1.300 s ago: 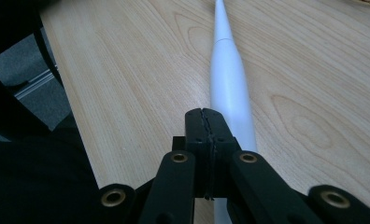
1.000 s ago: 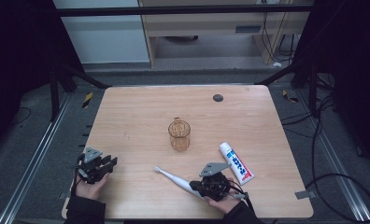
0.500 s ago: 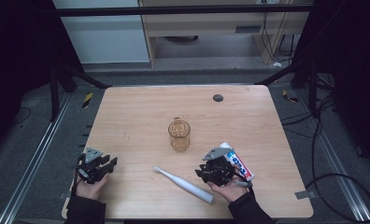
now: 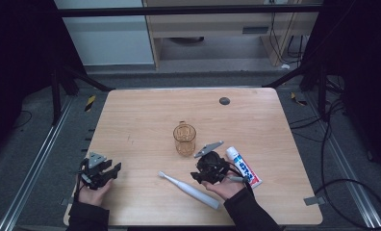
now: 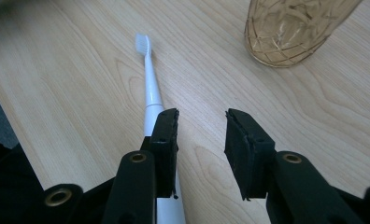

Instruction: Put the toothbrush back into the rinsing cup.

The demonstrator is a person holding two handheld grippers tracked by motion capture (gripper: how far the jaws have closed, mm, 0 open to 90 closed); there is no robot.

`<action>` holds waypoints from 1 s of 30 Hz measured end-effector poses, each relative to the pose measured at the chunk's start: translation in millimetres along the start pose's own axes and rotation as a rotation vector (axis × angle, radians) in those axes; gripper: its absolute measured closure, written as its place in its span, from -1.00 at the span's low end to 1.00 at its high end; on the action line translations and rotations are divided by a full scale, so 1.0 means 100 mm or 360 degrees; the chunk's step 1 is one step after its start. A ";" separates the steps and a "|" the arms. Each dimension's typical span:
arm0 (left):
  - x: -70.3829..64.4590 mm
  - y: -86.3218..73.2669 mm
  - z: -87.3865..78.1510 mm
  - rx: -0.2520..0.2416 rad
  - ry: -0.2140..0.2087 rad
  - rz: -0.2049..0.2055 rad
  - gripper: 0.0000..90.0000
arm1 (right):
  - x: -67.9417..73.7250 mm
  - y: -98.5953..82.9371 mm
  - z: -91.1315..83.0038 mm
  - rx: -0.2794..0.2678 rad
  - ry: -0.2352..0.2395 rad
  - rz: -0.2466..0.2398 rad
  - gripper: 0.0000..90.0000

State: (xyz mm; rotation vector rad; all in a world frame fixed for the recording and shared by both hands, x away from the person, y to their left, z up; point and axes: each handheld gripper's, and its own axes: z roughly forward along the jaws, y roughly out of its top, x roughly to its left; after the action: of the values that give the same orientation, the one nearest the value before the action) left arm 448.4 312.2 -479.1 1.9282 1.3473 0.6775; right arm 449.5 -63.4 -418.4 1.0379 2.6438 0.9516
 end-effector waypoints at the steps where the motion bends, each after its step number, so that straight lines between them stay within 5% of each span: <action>1: 0.00 0.00 0.00 0.0000 0.0000 0.0001 0.25 | 0.01 0.02 0.02 0.0014 0.0003 -0.0012 0.42; 30: -0.01 0.00 0.00 0.0007 -0.0003 0.0014 0.24 | 0.25 0.12 0.47 0.0313 0.0062 -0.0161 0.43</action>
State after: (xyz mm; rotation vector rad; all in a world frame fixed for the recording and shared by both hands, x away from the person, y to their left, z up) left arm 448.5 311.6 -479.4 1.9390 1.3408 0.6772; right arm 453.6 -16.4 -445.5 0.9208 2.8375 0.7105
